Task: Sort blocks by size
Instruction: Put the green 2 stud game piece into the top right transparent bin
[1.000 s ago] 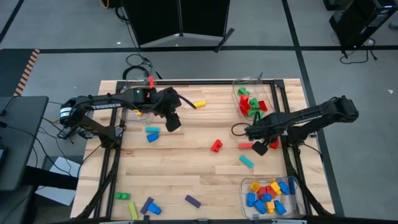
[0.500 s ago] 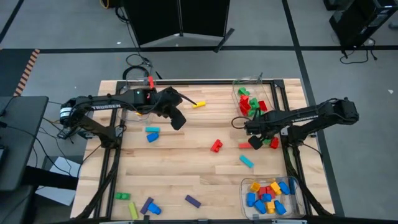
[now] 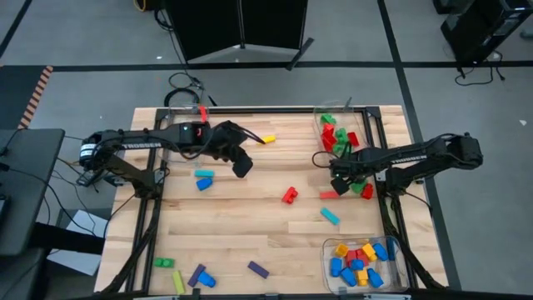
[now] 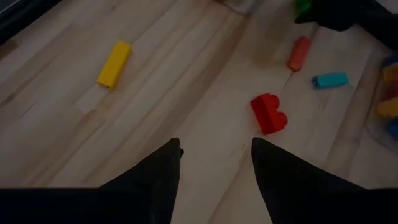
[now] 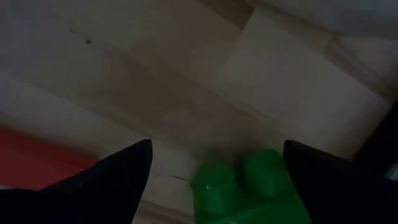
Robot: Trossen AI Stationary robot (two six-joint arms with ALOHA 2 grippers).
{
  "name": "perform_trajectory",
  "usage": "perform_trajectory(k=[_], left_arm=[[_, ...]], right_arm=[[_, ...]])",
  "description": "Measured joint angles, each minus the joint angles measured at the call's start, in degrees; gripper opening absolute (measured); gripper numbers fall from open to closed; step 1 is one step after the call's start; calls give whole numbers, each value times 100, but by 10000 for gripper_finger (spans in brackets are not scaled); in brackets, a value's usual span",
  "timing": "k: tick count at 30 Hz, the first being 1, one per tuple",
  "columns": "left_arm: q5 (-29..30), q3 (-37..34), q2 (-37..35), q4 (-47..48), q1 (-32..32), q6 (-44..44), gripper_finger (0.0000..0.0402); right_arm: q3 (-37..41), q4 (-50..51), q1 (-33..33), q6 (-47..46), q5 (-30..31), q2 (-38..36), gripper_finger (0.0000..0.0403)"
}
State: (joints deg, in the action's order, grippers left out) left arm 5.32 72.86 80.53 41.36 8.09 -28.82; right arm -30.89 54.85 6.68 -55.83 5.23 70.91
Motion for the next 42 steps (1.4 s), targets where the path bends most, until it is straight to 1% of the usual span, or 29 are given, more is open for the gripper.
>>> perform_trajectory(k=[2, 5, 6, 8, 9, 11, 14, 17, 23, 26, 30, 32, 36, 42], left_arm=[[0, 0, 0, -29, -37, 0, 204], [0, 0, 0, -92, -67, 0, 204], [0, 0, 0, -107, -71, 0, 204], [0, 0, 0, -132, -73, 0, 204], [0, 0, 0, -132, -73, 0, 204], [0, 0, 0, -132, -71, 0, 204], [0, 0, 0, -131, -71, 9, 204], [0, 0, 0, -133, -71, 26, 204], [0, 0, 0, -131, -71, 31, 204], [0, 0, 0, -131, -71, 33, 204], [0, 0, 0, -131, -71, 22, 204], [0, 0, 0, -131, -71, 19, 204], [0, 0, 0, -133, -71, 11, 204], [0, 0, 0, -184, -71, 7, 204]], right_arm=[[-6, 8, -31, -70, -124, 0, 373], [-71, 93, -176, -35, -596, 33, 373], [-91, 160, -222, 31, -655, 60, 373], [-207, 159, -277, 87, -618, 33, 373], [-263, 193, -289, 81, -504, 25, 373], [-327, 463, -290, 46, -358, 45, 373], [-669, 546, -297, 37, -310, -31, 373], [-1018, 929, -360, 47, -287, -86, 373], [-1749, 1598, -490, 54, 52, -129, 373], [-1818, 1872, -555, 23, -20, -129, 373], [-1714, 1847, -767, 2, -446, -124, 373], [-1652, 1837, -915, 188, -655, -116, 373], [-1591, 1844, -1279, 861, -1028, 12, 373], [-1593, 1729, -1713, 2245, -1016, 450, 373]])
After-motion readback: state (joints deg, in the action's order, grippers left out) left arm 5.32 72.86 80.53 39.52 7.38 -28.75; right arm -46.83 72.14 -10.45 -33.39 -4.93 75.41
